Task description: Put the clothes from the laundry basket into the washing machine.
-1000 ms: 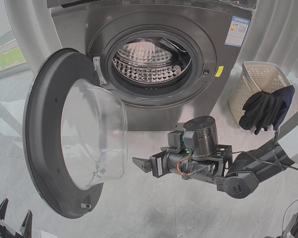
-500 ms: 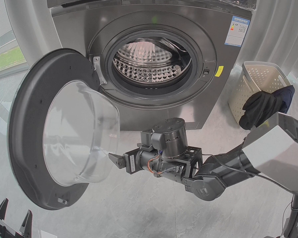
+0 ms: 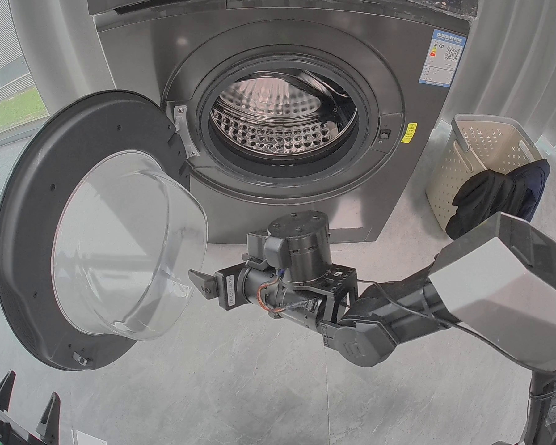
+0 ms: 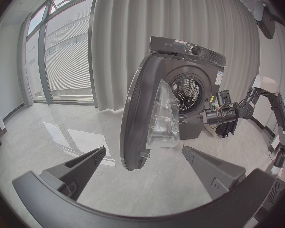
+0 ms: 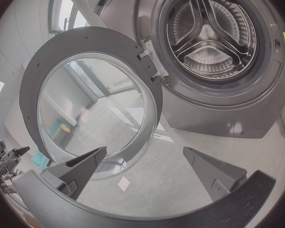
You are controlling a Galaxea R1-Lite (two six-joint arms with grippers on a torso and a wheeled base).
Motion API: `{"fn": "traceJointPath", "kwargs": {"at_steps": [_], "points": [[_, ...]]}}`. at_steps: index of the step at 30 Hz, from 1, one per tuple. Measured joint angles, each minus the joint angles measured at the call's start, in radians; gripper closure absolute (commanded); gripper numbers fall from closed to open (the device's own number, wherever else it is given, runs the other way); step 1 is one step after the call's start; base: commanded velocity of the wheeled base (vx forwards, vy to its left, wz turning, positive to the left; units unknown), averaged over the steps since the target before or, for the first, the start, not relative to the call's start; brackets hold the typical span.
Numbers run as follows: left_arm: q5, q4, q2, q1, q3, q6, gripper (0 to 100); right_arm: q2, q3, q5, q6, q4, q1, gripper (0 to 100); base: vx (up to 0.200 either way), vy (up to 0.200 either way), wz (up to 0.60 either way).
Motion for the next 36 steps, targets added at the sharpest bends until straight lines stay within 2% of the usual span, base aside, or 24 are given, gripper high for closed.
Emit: {"fn": "traceJointPath", "kwargs": {"at_steps": [14, 19, 22, 24, 36], "points": [[0.0, 0.0, 0.0, 0.0, 0.0, -0.001, 0, 0.176, -0.264, -0.044, 0.007, -0.007, 0.051, 0, 0.0, 0.0, 0.0], [0.0, 0.0, 0.0, 0.0, 0.0, -0.001, 0, 0.195, -0.293, -0.056, 0.023, -0.006, 0.059, 0, 0.0, 0.0, 0.0], [0.0, 0.0, 0.0, 0.0, 0.0, 0.0, 0, 0.163, -0.241, -0.059, 0.024, 0.0, 0.052, 0, 0.0, 0.0, 0.0], [0.0, 0.0, 0.0, 0.0, 0.0, 0.0, 0, 0.116, -0.173, -0.059, 0.023, 0.001, 0.041, 0, 0.0, 0.0, 0.0], [0.0, 0.0, 0.0, 0.0, 0.0, 0.001, 0, -0.363, 0.381, -0.061, -0.014, 0.006, -0.095, 0, 0.0, 0.0, 0.0]]}}
